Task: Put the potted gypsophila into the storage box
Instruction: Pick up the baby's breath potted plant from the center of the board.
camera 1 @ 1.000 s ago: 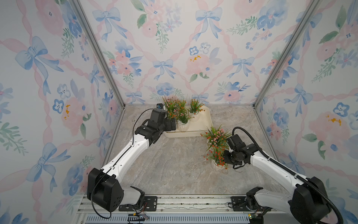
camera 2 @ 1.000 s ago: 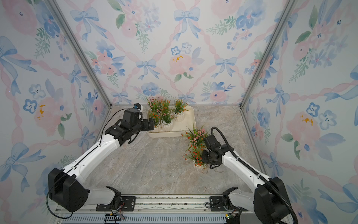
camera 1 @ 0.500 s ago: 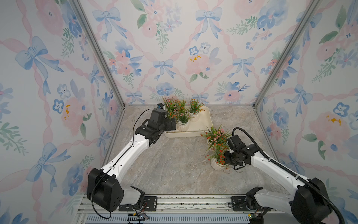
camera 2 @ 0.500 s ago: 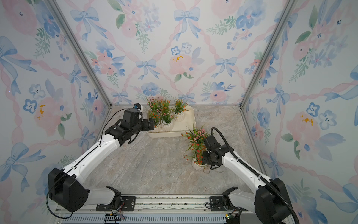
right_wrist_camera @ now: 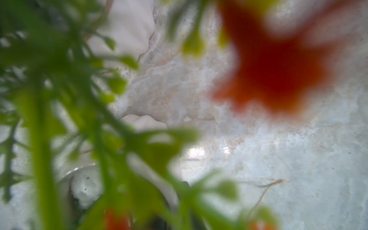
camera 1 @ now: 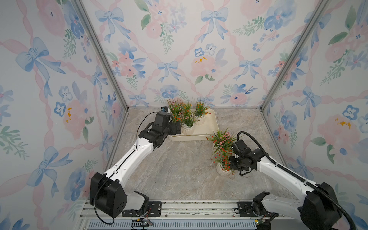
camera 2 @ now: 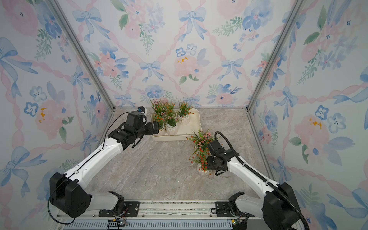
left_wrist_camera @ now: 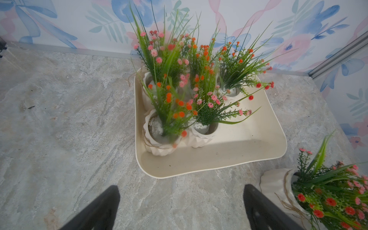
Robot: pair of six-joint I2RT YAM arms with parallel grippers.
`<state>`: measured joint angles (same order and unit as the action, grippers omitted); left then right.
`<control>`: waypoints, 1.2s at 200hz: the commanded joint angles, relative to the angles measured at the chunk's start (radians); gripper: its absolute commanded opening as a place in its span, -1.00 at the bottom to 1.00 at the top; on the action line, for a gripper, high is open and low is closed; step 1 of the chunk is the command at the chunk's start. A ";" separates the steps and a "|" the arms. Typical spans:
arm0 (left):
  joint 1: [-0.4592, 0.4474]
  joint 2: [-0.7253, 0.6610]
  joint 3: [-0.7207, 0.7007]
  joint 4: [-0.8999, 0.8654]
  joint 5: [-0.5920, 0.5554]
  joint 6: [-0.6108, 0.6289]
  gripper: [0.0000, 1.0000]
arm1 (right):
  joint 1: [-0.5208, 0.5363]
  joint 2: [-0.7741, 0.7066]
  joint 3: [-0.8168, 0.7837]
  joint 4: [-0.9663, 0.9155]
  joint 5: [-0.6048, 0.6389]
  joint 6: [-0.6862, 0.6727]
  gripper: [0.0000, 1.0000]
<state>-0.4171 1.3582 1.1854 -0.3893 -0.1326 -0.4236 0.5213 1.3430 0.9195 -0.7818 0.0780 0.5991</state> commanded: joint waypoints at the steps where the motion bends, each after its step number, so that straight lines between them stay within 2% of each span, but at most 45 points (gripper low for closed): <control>1: 0.010 -0.013 -0.013 0.010 0.010 -0.007 0.96 | 0.036 0.005 0.057 -0.093 0.026 0.005 -0.82; 115: 0.009 -0.016 -0.015 0.010 0.014 -0.007 0.96 | 0.181 0.031 0.267 -0.276 0.107 0.004 -0.81; 180: 0.013 -0.033 -0.022 0.010 0.013 -0.004 0.95 | 0.269 0.172 0.544 -0.369 0.093 -0.052 -0.80; 240: 0.021 -0.057 -0.036 0.010 0.013 0.001 0.95 | 0.281 0.330 0.808 -0.381 0.025 -0.137 -0.79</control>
<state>-0.4049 1.3308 1.1648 -0.3893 -0.1291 -0.4236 0.7940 1.6051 1.6173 -1.1500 0.1356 0.5144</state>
